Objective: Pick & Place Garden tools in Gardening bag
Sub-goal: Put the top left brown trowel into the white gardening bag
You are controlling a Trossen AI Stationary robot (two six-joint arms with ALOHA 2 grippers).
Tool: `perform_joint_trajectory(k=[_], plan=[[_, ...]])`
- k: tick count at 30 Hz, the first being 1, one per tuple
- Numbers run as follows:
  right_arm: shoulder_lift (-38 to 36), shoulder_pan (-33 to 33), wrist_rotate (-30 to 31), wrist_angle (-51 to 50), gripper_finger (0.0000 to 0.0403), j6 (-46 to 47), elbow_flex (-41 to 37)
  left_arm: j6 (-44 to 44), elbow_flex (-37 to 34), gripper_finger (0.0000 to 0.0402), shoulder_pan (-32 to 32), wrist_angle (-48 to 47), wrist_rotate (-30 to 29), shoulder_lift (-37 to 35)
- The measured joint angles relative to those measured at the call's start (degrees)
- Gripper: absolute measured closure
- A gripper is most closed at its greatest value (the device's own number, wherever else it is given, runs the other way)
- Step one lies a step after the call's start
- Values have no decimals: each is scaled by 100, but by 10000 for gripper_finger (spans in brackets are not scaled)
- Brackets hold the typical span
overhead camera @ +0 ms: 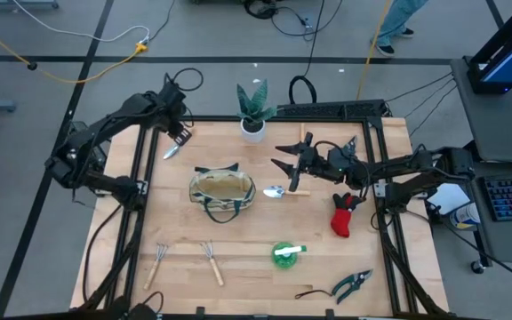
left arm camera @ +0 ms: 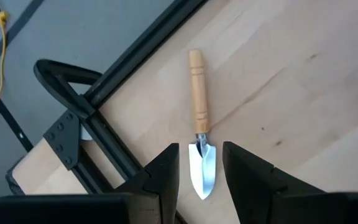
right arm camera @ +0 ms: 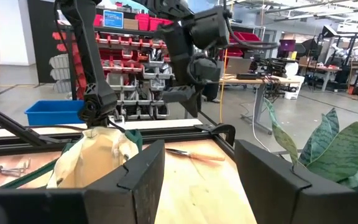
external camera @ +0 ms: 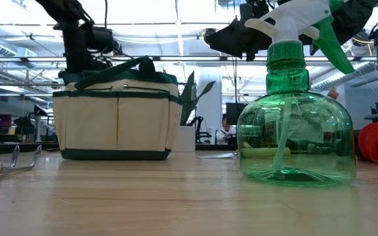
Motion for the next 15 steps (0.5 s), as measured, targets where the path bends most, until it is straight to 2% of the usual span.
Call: perform_joint_trajectory(k=[15], plan=[[0, 0, 0, -6, 211, 6, 0, -24, -2, 273, 79, 333, -5, 803]])
